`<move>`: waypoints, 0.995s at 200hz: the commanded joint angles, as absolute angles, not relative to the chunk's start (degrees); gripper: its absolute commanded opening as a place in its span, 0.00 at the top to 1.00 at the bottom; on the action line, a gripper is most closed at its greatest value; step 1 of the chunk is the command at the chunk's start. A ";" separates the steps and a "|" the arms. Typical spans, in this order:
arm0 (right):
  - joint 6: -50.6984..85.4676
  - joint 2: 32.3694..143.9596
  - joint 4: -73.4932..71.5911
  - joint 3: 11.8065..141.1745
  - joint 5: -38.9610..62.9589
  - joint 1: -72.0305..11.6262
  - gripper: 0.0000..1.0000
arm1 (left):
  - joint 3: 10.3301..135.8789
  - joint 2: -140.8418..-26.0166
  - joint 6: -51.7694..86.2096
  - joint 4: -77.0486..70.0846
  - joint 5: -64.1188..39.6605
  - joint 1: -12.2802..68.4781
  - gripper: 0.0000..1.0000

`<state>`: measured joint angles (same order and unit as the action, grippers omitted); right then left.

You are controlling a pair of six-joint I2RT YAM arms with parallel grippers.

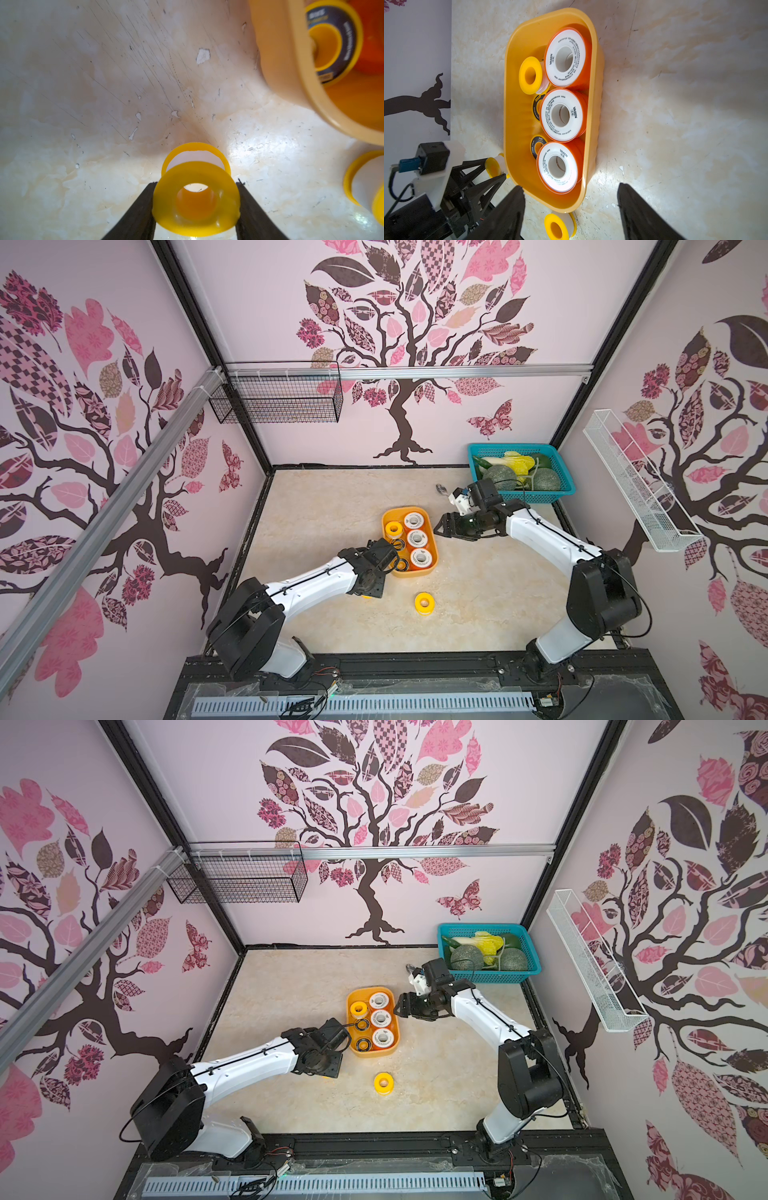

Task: Put the sealing tape into the storage box
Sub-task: Pick up the sealing tape at the center of the board.

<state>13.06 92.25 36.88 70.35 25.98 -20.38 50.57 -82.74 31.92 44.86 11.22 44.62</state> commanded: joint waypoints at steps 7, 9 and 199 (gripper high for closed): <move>13.27 93.16 37.13 71.27 26.63 -20.12 0.25 | 51.63 -82.64 32.00 46.04 12.05 44.79 0.45; 13.23 93.16 37.10 71.23 26.59 -20.10 0.25 | 51.84 -82.62 31.88 46.09 12.04 44.77 0.44; 12.92 93.98 37.45 70.73 25.77 -20.09 0.25 | 71.86 -88.03 26.22 52.04 12.11 44.48 0.41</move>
<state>13.02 93.41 37.23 70.35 25.96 -20.38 68.77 -85.62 28.21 51.42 11.77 44.62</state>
